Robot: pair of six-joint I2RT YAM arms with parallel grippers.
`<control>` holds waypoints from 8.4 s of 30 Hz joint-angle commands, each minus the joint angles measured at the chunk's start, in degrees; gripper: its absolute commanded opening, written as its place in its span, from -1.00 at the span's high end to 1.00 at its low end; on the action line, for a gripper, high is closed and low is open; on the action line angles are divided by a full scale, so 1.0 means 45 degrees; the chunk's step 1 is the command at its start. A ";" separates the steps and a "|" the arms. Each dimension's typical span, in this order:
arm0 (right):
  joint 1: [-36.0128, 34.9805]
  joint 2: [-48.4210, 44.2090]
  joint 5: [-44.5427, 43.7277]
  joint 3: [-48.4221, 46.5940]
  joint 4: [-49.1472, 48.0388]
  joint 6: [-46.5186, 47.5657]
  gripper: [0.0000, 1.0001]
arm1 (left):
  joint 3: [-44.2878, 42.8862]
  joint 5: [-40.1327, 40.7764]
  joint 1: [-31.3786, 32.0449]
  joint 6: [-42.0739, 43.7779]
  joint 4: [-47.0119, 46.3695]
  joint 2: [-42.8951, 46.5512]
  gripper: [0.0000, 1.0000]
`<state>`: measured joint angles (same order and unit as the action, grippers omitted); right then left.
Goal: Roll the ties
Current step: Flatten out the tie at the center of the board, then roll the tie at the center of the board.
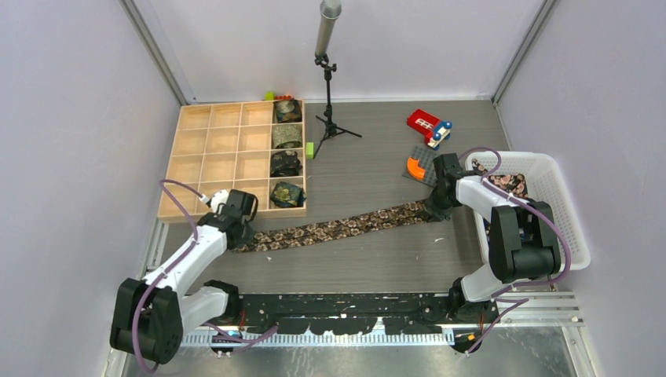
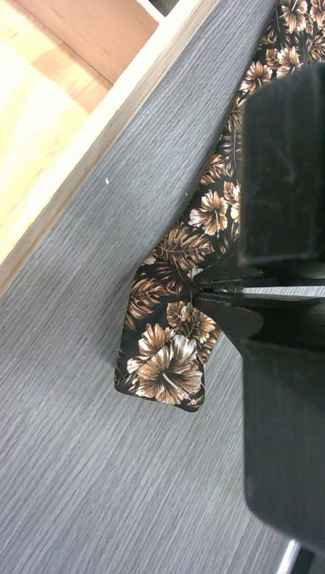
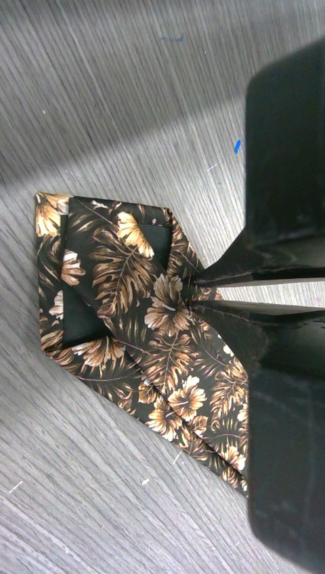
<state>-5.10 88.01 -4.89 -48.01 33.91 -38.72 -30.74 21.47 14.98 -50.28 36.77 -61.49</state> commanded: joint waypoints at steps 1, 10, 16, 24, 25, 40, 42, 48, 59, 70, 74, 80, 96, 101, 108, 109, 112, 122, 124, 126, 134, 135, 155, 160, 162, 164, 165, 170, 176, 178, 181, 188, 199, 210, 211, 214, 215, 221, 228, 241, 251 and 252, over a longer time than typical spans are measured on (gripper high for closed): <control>0.0960 0.0068 -0.1568 -0.0210 0.0081 -0.0780 0.63 | -0.0383 0.0647 -0.0047 0.0020 0.0293 0.0690 0.95; 0.0958 0.0096 -0.1571 -0.0240 0.0081 -0.0810 0.63 | 0.0017 0.0231 -0.0032 -0.0639 0.1069 0.1736 0.95; 0.0958 0.0009 -0.1498 -0.0322 0.0089 -0.0819 0.64 | 0.0158 0.0371 -0.0043 -0.0985 0.1502 0.2200 0.93; 0.0958 0.0013 -0.1529 -0.0385 0.0140 -0.0883 0.64 | 0.0238 0.0594 -0.0038 -0.1425 0.1913 0.2650 0.88; 0.0961 0.0057 -0.1531 -0.0403 0.0140 -0.0870 0.63 | 0.0270 0.0628 -0.0047 -0.1510 0.1978 0.2694 0.85; 0.0959 -0.1422 0.0137 -0.0817 0.1022 -0.0267 0.12 | -0.0324 0.0466 -0.0042 -0.1550 0.2846 0.5403 -0.11; 0.0770 -0.1858 0.0602 -0.0816 0.1203 -0.0259 0.09 | -0.0477 0.0475 -0.0037 -0.1382 0.2989 0.5578 -0.13; -0.0862 -0.2347 0.0791 -0.1486 0.1483 -0.0510 0.11 | -0.0461 0.0685 -0.0048 -0.0815 0.2876 0.5963 -0.28; -0.2098 0.0084 0.0858 -0.2008 0.0045 -0.0840 0.31 | -0.0178 0.0330 -0.0043 -0.0613 0.2473 0.6179 -0.22; -0.1617 0.2293 -0.0228 -0.1362 -0.0606 0.0022 0.44 | -0.0259 0.1198 -0.0043 -0.0279 0.2411 0.6359 -0.23; -0.0717 0.2662 -0.0510 -0.1396 -0.0620 0.0380 0.46 | -0.0457 0.1716 -0.0064 -0.0050 0.2432 0.5959 -0.29; -0.0201 0.2196 -0.0016 -0.1294 -0.0654 0.0245 0.49 | -0.0526 0.1754 -0.0676 -0.0294 0.2720 0.5424 -0.27; -0.1334 0.1222 0.0660 -0.0695 -0.0859 -0.0286 0.50 | 0.0583 -0.0299 -0.2610 0.0053 0.0747 0.4192 -0.01; -0.1343 0.0798 0.0597 -0.0931 -0.0557 -0.0197 0.51 | 0.1053 -0.0259 -0.2624 -0.0375 0.0449 0.3359 0.09; -0.1327 0.0503 0.0742 -0.0859 -0.0465 -0.0201 0.51 | 0.1226 0.0591 -0.2637 -0.0613 0.0285 0.3748 0.22; -0.1337 0.0492 0.0742 -0.0850 -0.0465 -0.0204 0.51 | 0.1224 0.0632 -0.2645 -0.0651 0.0319 0.3703 0.23; -0.1340 0.0381 0.0791 -0.0850 -0.0419 -0.0187 0.51 | 0.1189 0.0882 -0.2627 -0.0706 0.0324 0.3677 0.20; -0.1328 0.0054 0.0865 -0.0857 -0.0264 -0.0143 0.51 | 0.1321 0.1285 -0.2642 -0.1160 0.0138 0.3423 0.19; -0.1339 -0.0013 0.0899 -0.0845 -0.0251 -0.0163 0.52 | 0.1352 0.1254 -0.2631 -0.1143 -0.0084 0.3210 0.25; -0.1328 -0.0073 0.0909 -0.0835 -0.0249 -0.0165 0.51 | 0.1370 0.1239 -0.2645 -0.1094 -0.0349 0.3139 0.34; -0.1332 -0.0285 0.0910 -0.0719 -0.0192 -0.0160 0.52 | 0.1597 0.1442 -0.2643 -0.1317 -0.0511 0.3486 1.00; -0.1332 -0.0334 0.0910 -0.0704 -0.0175 -0.0165 0.52 | 0.1580 0.1508 -0.2633 -0.1415 -0.0378 0.3648 1.00; -0.8556 -0.0459 0.2263 -0.3000 -0.2920 -0.2168 0.59 | 0.2959 0.2685 -0.2638 -0.4204 0.2155 0.9489 1.00; -1.0434 0.1590 0.2848 -0.5129 -0.4186 -0.2368 0.68 | 0.2256 0.2609 -0.2632 -0.4086 0.2909 0.9034 1.00; -1.1006 0.2582 0.3267 -0.5993 -0.4872 -0.2461 0.74 | 0.1858 0.2883 -0.2634 -0.3980 0.3217 0.8814 1.00; -1.1448 0.3657 0.3716 -0.7159 -0.5178 -0.2501 0.80 | 0.1583 0.3067 -0.2638 -0.3549 0.3211 0.8538 1.00; -1.1640 0.4182 0.3934 -0.7697 -0.5251 -0.2483 0.82 | 0.1461 0.3122 -0.2642 -0.3257 0.3197 0.8378 1.00; -1.2211 0.6406 0.4909 -0.9542 -0.6106 -0.2794 0.99 | 0.0909 0.2825 -0.2632 -0.1992 0.3040 0.7431 1.00; -1.2627 0.8216 0.5911 -1.0941 -0.7462 -0.3417 0.99 | 0.0343 0.2223 -0.2643 -0.1071 0.2790 0.6601 1.00; -1.2729 0.8828 0.6169 -1.1326 -0.8038 -0.3604 0.99 | 0.0098 0.2199 -0.2643 -0.0655 0.2775 0.6469 1.00; -1.2969 0.9804 0.6469 -1.2055 -0.8471 -0.3863 0.99 | -0.0046 0.2312 -0.2643 -0.0094 0.2703 0.6595 1.00; -1.3058 0.9975 0.6918 -1.1491 -1.0102 -0.4302 0.99 | 0.0173 0.1870 -0.2633 0.0060 0.2447 0.6818 1.00; -1.2945 0.7445 0.4157 -0.9388 -0.6342 -0.1321 0.99 | -0.1032 0.0241 -0.2637 0.2149 0.1817 0.6532 1.00; -1.1420 0.2887 0.1584 -0.5651 -0.4610 -0.1408 0.99 | -0.1276 -0.2660 -0.1812 0.2491 0.1226 0.4427 1.00; -1.1356 0.2650 0.1507 -0.5417 -0.4526 -0.1380 0.99 | -0.1328 -0.2540 -0.1531 0.2459 0.1238 0.4410 1.00; -1.1254 0.2202 0.1258 -0.4938 -0.4244 -0.1371 1.00 | -0.1428 -0.2294 -0.0554 0.2311 0.1310 0.4328 1.00; -1.1235 0.2091 0.1195 -0.4800 -0.4197 -0.1407 0.99 | -0.1457 -0.2175 -0.0226 0.2207 0.1394 0.4244 1.00; -1.1122 0.1574 0.0727 -0.4362 -0.3862 -0.1593 0.99 | -0.1203 -0.1498 0.1206 0.0856 0.1540 0.3889 1.00; -1.1131 0.1211 0.0292 -0.4372 -0.3421 -0.1495 0.99 | 0.0374 -0.1935 0.1931 -0.0895 -0.0976 0.3670 1.00; -1.1136 0.0882 0.0908 -0.3800 -0.4359 -0.1637 0.90 | 0.0595 -0.2889 0.2471 0.0425 -0.2700 0.2672 0.58; -1.1745 0.1740 0.1416 -0.5576 -0.3460 -0.1877 -0.07 | -0.0189 0.0011 0.2452 0.0477 0.0660 0.5539 -0.54; -1.1870 0.1960 0.1342 -0.5942 -0.3281 -0.1876 -0.11 | -0.0264 0.0103 0.2452 0.0471 0.0980 0.5782 -0.53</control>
<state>-56.27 95.00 1.41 -67.57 18.68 -47.13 -29.28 15.35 25.87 -47.75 34.68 -39.68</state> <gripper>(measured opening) 0.523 0.772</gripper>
